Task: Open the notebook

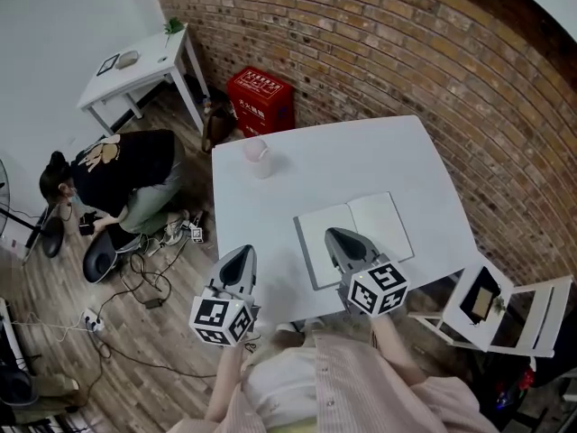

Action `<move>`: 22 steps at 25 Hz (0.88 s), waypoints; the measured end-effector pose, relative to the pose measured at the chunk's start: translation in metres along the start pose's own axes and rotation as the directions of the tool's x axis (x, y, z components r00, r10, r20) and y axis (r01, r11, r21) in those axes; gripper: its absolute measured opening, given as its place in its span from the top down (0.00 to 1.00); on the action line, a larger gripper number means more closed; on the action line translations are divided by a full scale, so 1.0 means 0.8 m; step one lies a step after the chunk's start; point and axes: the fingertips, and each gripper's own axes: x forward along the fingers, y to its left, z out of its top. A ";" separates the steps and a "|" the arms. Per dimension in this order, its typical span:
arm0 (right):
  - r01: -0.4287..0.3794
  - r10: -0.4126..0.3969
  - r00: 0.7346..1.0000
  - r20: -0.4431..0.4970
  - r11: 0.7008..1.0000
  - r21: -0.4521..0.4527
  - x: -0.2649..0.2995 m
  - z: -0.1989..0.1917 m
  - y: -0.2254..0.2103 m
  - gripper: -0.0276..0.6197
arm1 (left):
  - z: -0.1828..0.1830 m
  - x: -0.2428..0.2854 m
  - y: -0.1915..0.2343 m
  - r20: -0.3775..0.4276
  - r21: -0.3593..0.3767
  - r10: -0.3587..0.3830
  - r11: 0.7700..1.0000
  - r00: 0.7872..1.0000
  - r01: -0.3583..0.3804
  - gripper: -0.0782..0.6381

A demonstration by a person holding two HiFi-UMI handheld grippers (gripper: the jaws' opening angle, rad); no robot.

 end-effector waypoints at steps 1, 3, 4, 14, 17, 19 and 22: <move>0.002 -0.002 1.000 0.013 1.000 -0.003 -0.002 0.005 -0.001 0.95 | 0.004 -0.001 0.002 0.008 0.009 0.007 1.000 1.000 -0.007 0.90; 0.004 -0.004 0.999 0.039 1.000 -0.010 -0.006 0.017 -0.004 0.95 | 0.013 -0.004 0.006 0.023 0.023 0.021 1.000 1.000 -0.022 0.90; 0.006 -0.005 0.999 0.051 1.000 -0.013 -0.008 0.023 -0.005 0.95 | 0.017 -0.005 0.009 0.030 0.028 0.029 0.999 0.999 -0.029 0.90; 0.037 -0.031 0.989 0.146 0.998 -0.041 -0.023 0.072 -0.024 0.95 | 0.053 -0.017 0.029 0.100 0.049 0.092 0.994 0.991 -0.097 0.90; 0.053 -0.045 0.987 0.154 0.997 -0.049 -0.025 0.076 -0.031 0.95 | 0.055 -0.017 0.032 0.106 0.048 0.105 0.993 0.989 -0.111 0.90; 0.067 -0.058 0.986 0.155 0.996 -0.053 -0.026 0.077 -0.035 0.95 | 0.054 -0.017 0.034 0.104 0.047 0.108 0.992 0.989 -0.113 0.90; 0.081 -0.071 0.984 0.162 0.995 -0.057 -0.027 0.079 -0.039 0.95 | 0.053 -0.018 0.035 0.101 0.047 0.112 0.992 0.989 -0.118 0.90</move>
